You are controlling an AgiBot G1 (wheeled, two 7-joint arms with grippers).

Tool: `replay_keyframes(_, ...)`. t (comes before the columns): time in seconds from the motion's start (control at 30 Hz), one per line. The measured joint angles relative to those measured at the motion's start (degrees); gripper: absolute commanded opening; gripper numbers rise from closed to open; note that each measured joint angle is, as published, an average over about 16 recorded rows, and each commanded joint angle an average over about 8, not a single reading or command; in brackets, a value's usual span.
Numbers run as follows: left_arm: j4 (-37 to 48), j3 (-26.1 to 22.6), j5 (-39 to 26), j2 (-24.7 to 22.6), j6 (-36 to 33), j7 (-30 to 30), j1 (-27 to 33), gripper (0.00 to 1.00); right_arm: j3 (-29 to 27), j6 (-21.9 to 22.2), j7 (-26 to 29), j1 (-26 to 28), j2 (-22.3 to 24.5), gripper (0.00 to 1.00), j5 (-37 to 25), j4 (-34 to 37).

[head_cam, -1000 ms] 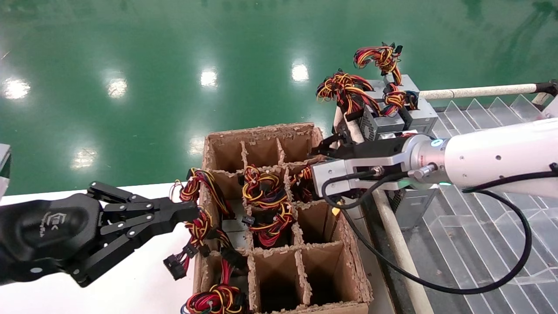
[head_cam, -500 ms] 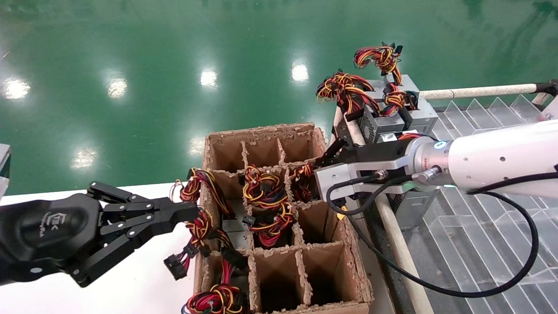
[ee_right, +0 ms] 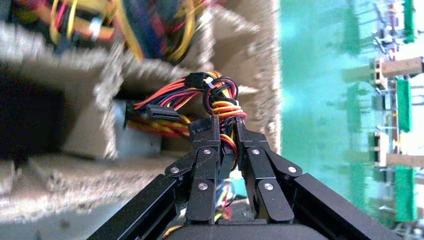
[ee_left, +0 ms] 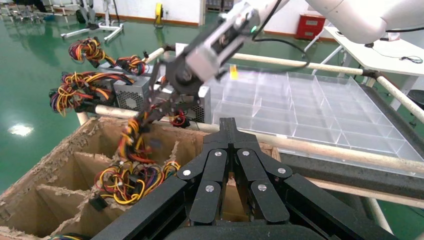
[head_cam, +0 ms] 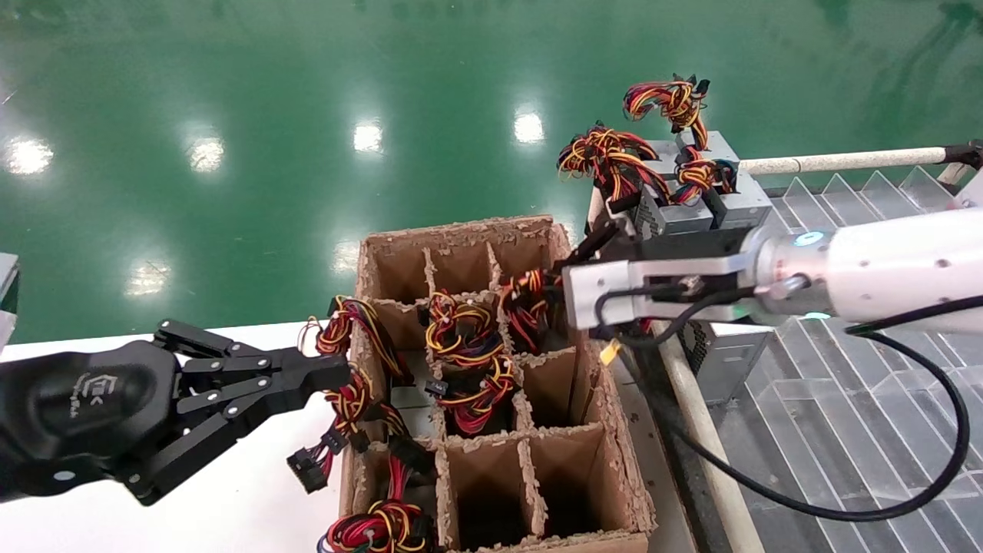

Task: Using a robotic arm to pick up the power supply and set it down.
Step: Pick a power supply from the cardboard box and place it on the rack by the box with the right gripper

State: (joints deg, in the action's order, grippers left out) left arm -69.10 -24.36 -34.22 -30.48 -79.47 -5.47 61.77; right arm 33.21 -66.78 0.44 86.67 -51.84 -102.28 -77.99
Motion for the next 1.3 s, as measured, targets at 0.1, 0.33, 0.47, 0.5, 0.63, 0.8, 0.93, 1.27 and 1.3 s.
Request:
replay_keyframes(0.1,0.0,0.0,0.0,0.0,0.0,0.0,0.0,0.0,-1.74,0.19,1.29,-0.11,1.09,0.0,2.98,0.0)
replay_keyframes(0.33,0.0,0.0,0.0,0.0,0.0,0.0,0.0,0.0,-6.38,0.77,4.12,0.52,3.71,0.0,10.34,0.09)
replay_keyframes(0.47,0.0,0.0,0.0,0.0,0.0,0.0,0.0,0.0,-9.18,2.0,5.08,1.2,4.78,0.0,13.99,0.17)
replay_keyframes(0.5,0.0,0.0,0.0,0.0,0.0,0.0,0.0,0.0,-9.91,2.43,5.21,1.37,4.99,0.0,14.87,0.2)
replay_keyframes(0.63,0.0,0.0,0.0,0.0,0.0,0.0,0.0,0.0,-12.92,4.83,5.26,1.98,5.6,0.0,17.88,0.33)
replay_keyframes(0.8,0.0,0.0,0.0,0.0,0.0,0.0,0.0,0.0,-16.32,9.02,4.01,2.31,5.83,0.0,19.95,0.54)
replay_keyframes(0.93,0.0,0.0,0.0,0.0,0.0,0.0,0.0,0.0,-18.53,12.53,2.14,2.33,5.9,0.0,20.42,0.82)
replay_keyframes(1.27,0.0,0.0,0.0,0.0,0.0,0.0,0.0,0.0,-21.76,19.91,-2.88,3.27,6.65,0.0,17.57,3.27)
replay_keyframes(1.3,0.0,0.0,0.0,0.0,0.0,0.0,0.0,0.0,-21.98,20.49,-3.27,3.44,6.8,0.0,17.19,3.72)
